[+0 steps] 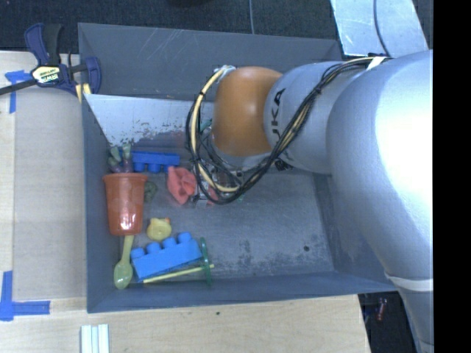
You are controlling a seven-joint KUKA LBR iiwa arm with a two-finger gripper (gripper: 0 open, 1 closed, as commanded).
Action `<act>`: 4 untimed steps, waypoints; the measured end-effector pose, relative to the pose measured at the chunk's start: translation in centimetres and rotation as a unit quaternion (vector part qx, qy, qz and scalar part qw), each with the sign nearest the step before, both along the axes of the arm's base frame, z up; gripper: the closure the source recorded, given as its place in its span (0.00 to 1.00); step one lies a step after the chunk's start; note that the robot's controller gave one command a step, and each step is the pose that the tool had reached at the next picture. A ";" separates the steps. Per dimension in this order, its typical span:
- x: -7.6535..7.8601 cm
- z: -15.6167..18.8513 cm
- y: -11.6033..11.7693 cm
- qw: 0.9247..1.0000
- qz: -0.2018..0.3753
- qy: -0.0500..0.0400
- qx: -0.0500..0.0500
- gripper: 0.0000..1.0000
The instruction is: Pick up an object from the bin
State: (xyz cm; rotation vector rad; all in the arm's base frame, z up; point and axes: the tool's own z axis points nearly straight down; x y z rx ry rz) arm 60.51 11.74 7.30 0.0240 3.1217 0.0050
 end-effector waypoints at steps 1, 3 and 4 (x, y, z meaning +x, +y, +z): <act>0.3 5.7 -0.2 1.000 -0.019 0.004 0.000 1.00; 1.5 0.8 -6.5 0.988 0.152 -0.002 -0.003 1.00; 1.2 6.4 -4.8 0.989 0.149 0.001 -0.003 1.00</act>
Offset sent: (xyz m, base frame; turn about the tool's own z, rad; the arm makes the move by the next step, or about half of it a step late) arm 0.0095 -0.0376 -0.0030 -0.6493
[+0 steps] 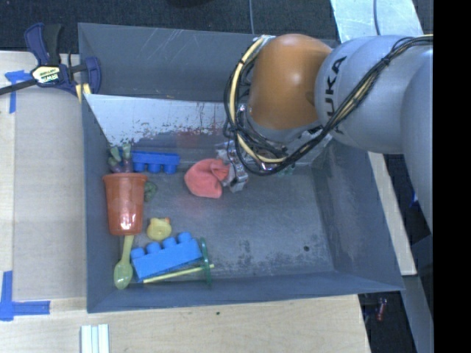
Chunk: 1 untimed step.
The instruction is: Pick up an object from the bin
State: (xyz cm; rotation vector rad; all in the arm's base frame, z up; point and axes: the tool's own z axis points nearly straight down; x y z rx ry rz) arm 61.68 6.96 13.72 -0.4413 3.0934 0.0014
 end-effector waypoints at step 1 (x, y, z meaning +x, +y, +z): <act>-0.2 7.6 0.7 0.999 -0.039 0.002 0.000 1.00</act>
Offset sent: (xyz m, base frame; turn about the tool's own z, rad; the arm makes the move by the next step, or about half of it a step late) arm -0.0029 0.0170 0.1476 -0.0232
